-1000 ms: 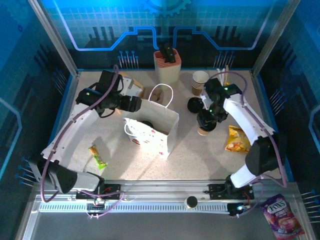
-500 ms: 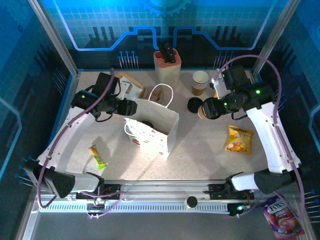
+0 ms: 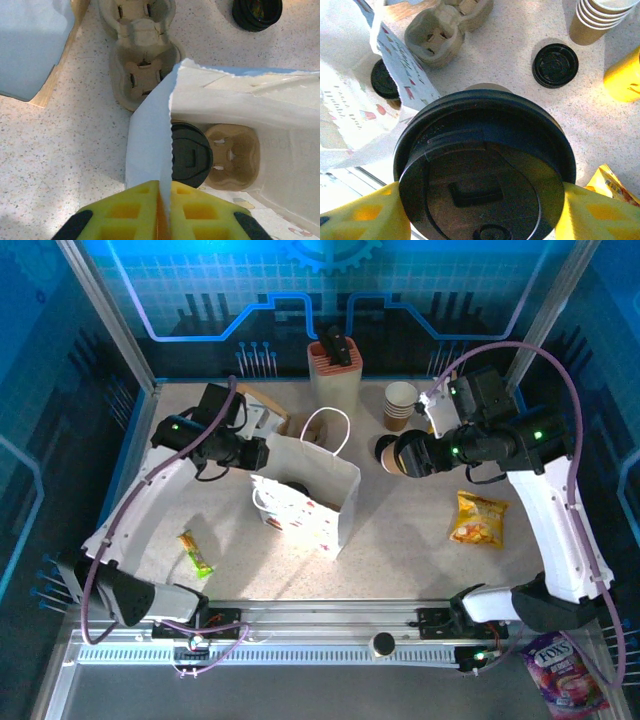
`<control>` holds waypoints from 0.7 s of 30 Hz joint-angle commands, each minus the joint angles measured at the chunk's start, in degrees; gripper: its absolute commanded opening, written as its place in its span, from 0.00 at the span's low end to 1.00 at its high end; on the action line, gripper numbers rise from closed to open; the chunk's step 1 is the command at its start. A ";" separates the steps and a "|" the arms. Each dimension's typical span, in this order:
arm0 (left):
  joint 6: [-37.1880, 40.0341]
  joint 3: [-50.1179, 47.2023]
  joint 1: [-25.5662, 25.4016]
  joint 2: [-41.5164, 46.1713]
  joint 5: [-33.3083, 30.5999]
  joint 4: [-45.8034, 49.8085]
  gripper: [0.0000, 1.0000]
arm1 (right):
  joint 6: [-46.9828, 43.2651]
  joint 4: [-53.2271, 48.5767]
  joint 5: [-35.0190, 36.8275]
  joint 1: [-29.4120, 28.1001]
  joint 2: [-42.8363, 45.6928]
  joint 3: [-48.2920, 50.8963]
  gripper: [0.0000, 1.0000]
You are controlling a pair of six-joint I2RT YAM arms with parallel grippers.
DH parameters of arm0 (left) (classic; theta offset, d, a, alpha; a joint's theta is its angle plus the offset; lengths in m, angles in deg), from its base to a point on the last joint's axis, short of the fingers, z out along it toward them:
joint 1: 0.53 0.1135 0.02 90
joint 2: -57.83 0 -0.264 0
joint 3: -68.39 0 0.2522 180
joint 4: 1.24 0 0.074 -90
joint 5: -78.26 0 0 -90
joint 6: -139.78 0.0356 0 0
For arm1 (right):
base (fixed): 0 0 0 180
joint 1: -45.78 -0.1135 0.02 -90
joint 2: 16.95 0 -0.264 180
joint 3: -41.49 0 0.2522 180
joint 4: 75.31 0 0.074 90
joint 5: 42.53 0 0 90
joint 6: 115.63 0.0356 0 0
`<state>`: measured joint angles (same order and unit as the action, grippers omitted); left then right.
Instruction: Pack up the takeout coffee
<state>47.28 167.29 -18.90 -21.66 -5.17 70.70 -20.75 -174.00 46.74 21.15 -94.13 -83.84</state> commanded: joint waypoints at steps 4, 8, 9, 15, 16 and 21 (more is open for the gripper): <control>0.14 2.83 -1.11 -2.05 3.96 -0.79 0.12 | -0.62 -2.99 -1.12 -2.91 -1.04 -5.76 0.57; 0.00 4.18 -2.96 -3.81 5.04 -1.47 0.12 | -0.76 -4.00 -0.59 -5.91 -2.06 -8.46 0.57; -0.03 4.65 -3.23 -4.26 5.08 -1.47 0.12 | -0.74 -4.21 -0.53 -6.90 -2.42 -9.28 0.56; 0.13 6.07 -3.38 -6.09 4.23 -1.82 0.16 | -1.52 -5.08 -0.25 -13.41 -5.18 -13.94 0.56; 0.16 6.09 -3.39 -6.12 4.00 -1.81 0.17 | -1.71 -5.03 -0.24 -14.31 -5.62 -14.32 0.56; 0.19 4.91 -3.12 -4.58 0.91 -1.55 0.26 | -2.22 -4.81 -0.62 -17.20 -8.44 -16.24 0.56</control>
<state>47.10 171.73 -22.09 -27.10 -2.90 69.32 -21.75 -177.80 46.58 5.42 -101.17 -98.40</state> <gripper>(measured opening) 0.255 0.625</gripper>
